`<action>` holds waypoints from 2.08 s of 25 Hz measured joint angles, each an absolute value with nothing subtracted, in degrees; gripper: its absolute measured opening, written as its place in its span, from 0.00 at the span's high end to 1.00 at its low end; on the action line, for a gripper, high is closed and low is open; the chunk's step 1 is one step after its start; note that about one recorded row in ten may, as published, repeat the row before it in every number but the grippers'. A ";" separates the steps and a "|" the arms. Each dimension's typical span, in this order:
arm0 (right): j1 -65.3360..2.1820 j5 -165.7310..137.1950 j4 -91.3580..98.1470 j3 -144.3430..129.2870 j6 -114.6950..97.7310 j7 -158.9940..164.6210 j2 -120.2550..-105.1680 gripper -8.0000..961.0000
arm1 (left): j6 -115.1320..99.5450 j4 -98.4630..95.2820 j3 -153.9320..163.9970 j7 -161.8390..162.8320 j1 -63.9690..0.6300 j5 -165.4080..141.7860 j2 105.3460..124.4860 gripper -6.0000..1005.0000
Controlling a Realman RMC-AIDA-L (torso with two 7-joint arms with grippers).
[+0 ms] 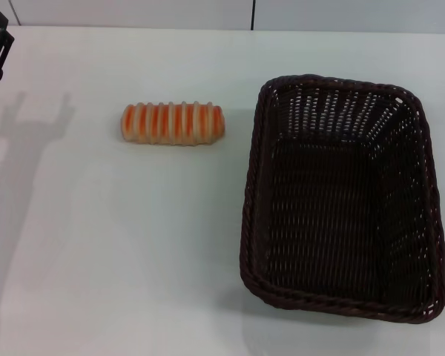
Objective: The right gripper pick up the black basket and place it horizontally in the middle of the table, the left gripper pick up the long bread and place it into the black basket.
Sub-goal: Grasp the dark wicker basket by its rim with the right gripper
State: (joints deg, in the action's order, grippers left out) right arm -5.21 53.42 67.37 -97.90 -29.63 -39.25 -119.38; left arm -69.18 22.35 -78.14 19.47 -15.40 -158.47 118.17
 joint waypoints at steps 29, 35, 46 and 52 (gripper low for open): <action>-8.93 56.43 78.10 -89.14 -8.96 -47.27 -119.84 0.35 | -69.70 22.84 -77.75 22.39 -15.63 -158.91 118.12 0.16; -9.89 55.63 79.89 -86.55 -2.69 -45.17 -119.49 0.35 | -69.84 22.93 -77.61 22.41 -15.90 -158.94 118.12 0.16; -13.43 50.34 66.50 -91.14 -25.89 -49.90 -119.80 0.35 | -70.14 23.57 -77.08 22.42 -16.19 -159.01 118.31 0.16; -16.23 63.27 61.71 -98.06 -43.28 -64.55 -119.87 0.35 | -70.14 23.73 -76.84 22.42 -16.19 -159.00 118.45 0.16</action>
